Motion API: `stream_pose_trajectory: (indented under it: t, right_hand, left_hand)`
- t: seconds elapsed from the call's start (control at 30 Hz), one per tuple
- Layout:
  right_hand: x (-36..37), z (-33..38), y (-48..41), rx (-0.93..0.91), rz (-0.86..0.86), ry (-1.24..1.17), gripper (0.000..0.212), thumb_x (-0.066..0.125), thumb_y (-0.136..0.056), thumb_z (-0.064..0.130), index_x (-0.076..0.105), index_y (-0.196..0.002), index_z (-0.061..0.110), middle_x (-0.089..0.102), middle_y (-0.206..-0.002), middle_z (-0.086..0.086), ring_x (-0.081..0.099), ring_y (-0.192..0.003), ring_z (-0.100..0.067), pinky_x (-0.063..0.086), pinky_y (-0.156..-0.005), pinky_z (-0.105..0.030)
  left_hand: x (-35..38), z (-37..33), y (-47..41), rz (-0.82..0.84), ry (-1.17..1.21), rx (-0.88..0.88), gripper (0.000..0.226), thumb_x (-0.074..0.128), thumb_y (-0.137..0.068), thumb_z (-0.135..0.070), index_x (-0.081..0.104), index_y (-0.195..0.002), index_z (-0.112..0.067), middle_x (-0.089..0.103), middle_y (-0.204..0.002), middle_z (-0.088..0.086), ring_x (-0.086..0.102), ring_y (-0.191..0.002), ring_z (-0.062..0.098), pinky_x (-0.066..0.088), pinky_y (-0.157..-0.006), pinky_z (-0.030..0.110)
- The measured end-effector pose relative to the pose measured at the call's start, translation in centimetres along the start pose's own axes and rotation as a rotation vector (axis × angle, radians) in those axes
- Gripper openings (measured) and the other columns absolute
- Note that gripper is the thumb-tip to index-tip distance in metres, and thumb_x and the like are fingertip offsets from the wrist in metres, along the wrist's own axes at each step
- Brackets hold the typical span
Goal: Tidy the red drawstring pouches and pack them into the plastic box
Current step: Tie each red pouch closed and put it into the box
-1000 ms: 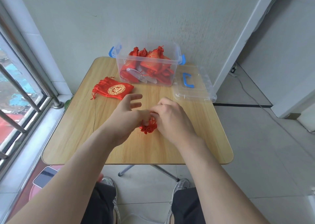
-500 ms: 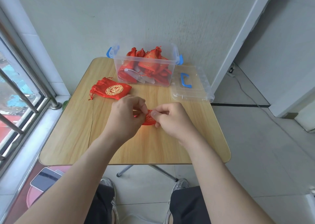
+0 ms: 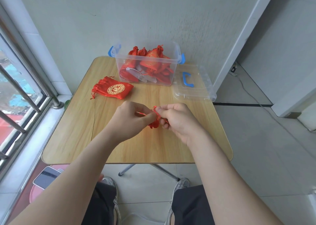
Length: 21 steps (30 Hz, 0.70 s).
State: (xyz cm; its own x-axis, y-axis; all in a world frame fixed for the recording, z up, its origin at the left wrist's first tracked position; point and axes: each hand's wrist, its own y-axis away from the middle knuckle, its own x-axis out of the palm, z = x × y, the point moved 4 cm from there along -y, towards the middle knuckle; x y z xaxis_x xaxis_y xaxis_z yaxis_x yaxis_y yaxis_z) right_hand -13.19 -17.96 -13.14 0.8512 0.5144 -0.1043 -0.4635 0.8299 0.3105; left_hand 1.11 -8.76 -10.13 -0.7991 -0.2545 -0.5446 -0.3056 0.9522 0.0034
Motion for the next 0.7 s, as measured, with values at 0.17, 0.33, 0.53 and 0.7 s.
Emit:
stream_pose_trajectory:
  t: [0.17,0.33,0.53,0.7]
  right_hand:
    - [0.1,0.2,0.2,-0.02,-0.014,0.053,0.013,0.069,-0.102,0.02,0.08,-0.1,0.012,0.06,-0.063,0.0,0.053,-0.063,-0.014,0.044,-0.063,-0.029]
    - [0.3,0.4,0.6,-0.03,-0.021,0.098,0.013,0.072,-0.101,0.025,0.08,-0.104,0.016,0.062,-0.065,0.001,0.056,-0.061,-0.009,0.046,-0.066,-0.028]
    - [0.3,0.8,0.9,-0.176,0.006,0.308,0.012,0.072,-0.102,0.024,0.083,-0.106,0.022,0.073,-0.078,0.014,0.066,-0.074,-0.004,0.055,-0.08,-0.027]
    - [-0.1,0.3,1.0,-0.269,-0.04,0.877,0.02,0.063,-0.106,0.016,0.08,-0.117,0.017,0.072,-0.122,-0.005,0.069,-0.109,-0.022,0.05,-0.087,-0.027]
  left_hand:
    - [-0.7,1.0,-0.2,0.036,0.075,-0.086,0.024,0.06,-0.096,-0.032,0.081,-0.091,-0.023,0.079,-0.092,-0.008,0.073,-0.091,0.009,0.059,-0.088,0.039]
    - [-0.5,0.8,0.1,0.101,0.121,-0.111,0.049,0.051,-0.106,-0.055,0.082,-0.092,-0.02,0.08,-0.091,-0.009,0.072,-0.089,0.01,0.057,-0.086,0.033]
    - [-0.9,1.8,-0.5,-0.073,-0.046,-0.047,0.041,0.055,-0.109,-0.039,0.073,-0.079,-0.018,0.07,-0.066,-0.011,0.063,-0.062,0.003,0.046,-0.06,0.021]
    - [-1.5,3.9,-1.2,-0.067,-0.336,-0.11,0.036,0.053,-0.11,-0.026,0.068,-0.079,-0.017,0.072,-0.061,-0.004,0.07,-0.061,0.011,0.059,-0.067,0.034]
